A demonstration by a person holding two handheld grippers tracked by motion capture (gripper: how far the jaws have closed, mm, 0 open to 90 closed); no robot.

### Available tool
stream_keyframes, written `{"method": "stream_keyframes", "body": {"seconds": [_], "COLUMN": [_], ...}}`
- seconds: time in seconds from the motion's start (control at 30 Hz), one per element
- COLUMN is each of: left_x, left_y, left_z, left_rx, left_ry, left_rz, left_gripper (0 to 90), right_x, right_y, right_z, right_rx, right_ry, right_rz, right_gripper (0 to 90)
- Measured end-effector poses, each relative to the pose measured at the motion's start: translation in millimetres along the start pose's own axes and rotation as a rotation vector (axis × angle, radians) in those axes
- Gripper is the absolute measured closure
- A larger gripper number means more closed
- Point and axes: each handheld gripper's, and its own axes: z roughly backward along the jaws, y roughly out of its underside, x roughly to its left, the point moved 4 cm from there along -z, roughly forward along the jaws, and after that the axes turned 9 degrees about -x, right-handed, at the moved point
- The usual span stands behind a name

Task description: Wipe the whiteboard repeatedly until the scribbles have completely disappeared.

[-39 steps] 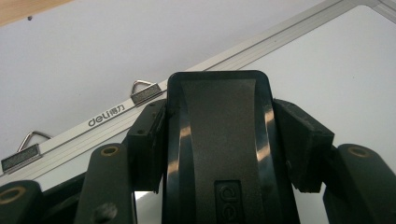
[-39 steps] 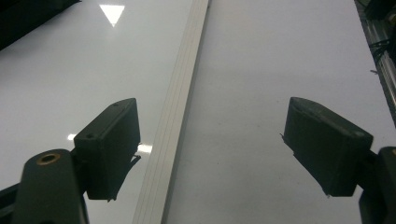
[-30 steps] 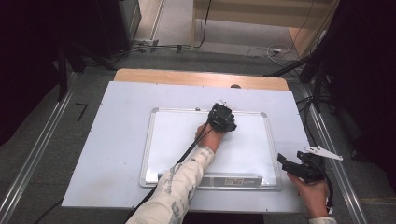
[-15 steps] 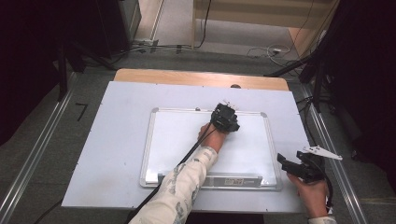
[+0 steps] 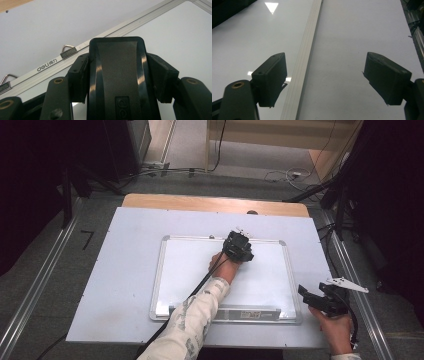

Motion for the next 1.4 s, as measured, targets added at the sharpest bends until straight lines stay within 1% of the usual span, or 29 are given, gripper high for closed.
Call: {"method": "stream_keyframes", "body": {"seconds": [0.1,0.23,0.33,0.5,0.67,0.77,0.87,1.23,1.4], "left_x": [3.0,11.3,11.5,10.6,2.2,0.4,-3.6,-3.3,-1.9], "left_y": [1.6,4.5,4.7,3.8,-1.1,-2.5,-5.1,-5.8,-5.4], "left_z": [1.7,5.5,5.6,4.2,-2.6,-4.2,-7.6,-8.5,-7.6], "left_rx": [-0.001,0.001,-0.001,-0.001,-0.006,-0.003,-0.005,-0.004,0.001], "left_ry": [-0.002,-0.011,-0.01,-0.007,0.0,0.003,0.003,0.013,0.01], "left_rz": [0.001,0.01,0.009,0.005,0.002,-0.005,-0.001,-0.004,-0.009], "left_gripper": [40.2,40.2,40.2,40.2,40.2,40.3,40.2,40.1,40.1], "right_x": [-0.1,0.3,0.7,1.5,2.7,1.9,1.3,0.6,0.1], "right_y": [0.0,0.1,0.0,-0.2,-0.7,-0.5,-0.3,0.2,0.4], "right_z": [-0.5,-0.8,-0.5,-1.9,-2.6,-3.2,-3.0,-2.9,-2.3], "right_rx": [0.0,0.001,0.0,0.004,0.004,0.007,0.006,0.008,0.008], "right_ry": [-0.001,0.002,0.002,0.0,-0.001,-0.001,-0.004,-0.005,-0.003], "right_rz": [0.003,0.006,0.006,0.004,0.009,0.008,0.005,0.008,0.002], "right_gripper": [17.2,17.2,17.2,17.2,17.2,17.2,17.2,17.2,17.3]}}
